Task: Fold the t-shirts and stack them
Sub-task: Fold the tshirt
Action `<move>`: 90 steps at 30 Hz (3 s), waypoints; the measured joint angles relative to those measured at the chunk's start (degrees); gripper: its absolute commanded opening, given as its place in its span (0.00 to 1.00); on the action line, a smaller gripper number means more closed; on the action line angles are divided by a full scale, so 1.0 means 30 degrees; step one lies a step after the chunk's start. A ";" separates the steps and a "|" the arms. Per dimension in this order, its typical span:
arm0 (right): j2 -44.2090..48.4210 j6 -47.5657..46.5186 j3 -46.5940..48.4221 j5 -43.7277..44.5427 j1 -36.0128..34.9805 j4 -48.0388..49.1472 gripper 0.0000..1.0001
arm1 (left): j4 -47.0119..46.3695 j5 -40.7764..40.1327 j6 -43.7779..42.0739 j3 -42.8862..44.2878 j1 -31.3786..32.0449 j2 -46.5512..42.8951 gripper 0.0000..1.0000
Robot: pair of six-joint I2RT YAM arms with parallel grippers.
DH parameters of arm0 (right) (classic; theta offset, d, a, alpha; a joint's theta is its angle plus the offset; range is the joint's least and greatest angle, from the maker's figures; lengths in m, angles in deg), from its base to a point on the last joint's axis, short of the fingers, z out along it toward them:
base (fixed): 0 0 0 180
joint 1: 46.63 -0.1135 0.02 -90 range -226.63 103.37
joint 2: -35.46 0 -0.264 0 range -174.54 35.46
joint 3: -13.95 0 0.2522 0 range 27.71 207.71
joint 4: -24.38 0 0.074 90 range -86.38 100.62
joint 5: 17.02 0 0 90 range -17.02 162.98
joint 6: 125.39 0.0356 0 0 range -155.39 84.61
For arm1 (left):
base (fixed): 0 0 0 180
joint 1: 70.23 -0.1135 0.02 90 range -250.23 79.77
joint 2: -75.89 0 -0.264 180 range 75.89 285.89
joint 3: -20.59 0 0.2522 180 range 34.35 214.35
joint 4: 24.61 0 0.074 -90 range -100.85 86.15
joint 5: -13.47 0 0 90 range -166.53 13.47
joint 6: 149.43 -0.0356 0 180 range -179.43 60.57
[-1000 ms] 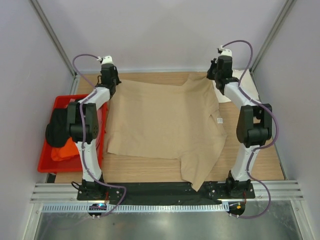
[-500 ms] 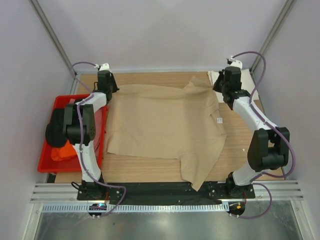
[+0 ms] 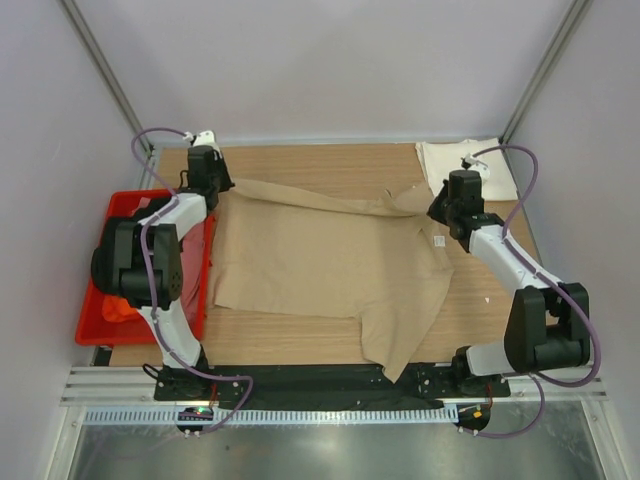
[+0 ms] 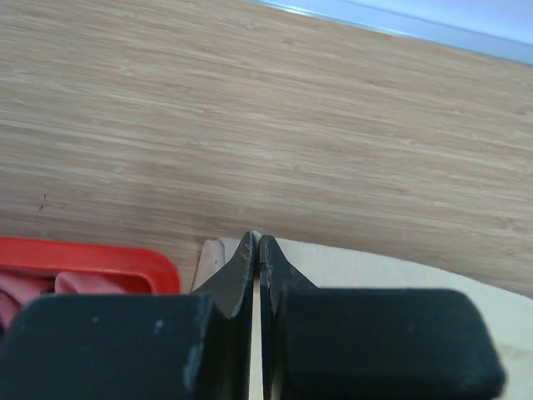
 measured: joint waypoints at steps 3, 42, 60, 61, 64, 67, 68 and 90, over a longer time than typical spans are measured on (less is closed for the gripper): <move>0.0546 0.0248 -0.0780 0.0219 0.0000 -0.0299 0.02 | 0.0510 -0.0015 -0.0321 -0.0160 0.0000 -0.0204 0.00; 0.0393 0.8233 -0.1756 0.1778 0.0284 -0.9573 0.24 | 0.7002 0.0874 0.3111 -0.2331 0.4991 -0.6411 0.28; -0.0692 0.7643 -0.3679 0.3672 0.5034 -0.9391 0.23 | 0.9515 0.1807 0.6914 -0.4656 0.6135 -0.8750 0.30; -0.0685 0.7519 -0.3541 0.3657 0.5122 -0.9449 0.22 | 0.9573 0.1800 0.6907 -0.4328 0.6135 -0.8582 0.30; -0.0539 0.7155 -0.2929 0.3024 0.5202 -0.9493 0.20 | 0.9770 0.1792 0.6812 -0.3490 0.6135 -0.8036 0.30; 0.0044 0.6965 -0.2470 0.1690 0.5085 -0.9391 0.12 | 0.9894 0.1800 0.6747 -0.3308 0.6135 -0.7817 0.31; 0.0270 0.6951 -0.2419 0.1195 0.5020 -0.9311 0.11 | 1.0010 0.1800 0.6739 -0.3308 0.6135 -0.7817 0.31; 0.0219 0.8998 -0.4903 0.0984 0.4860 -0.6790 0.06 | 1.1927 0.0758 0.5843 -0.3300 0.6142 -0.7825 0.33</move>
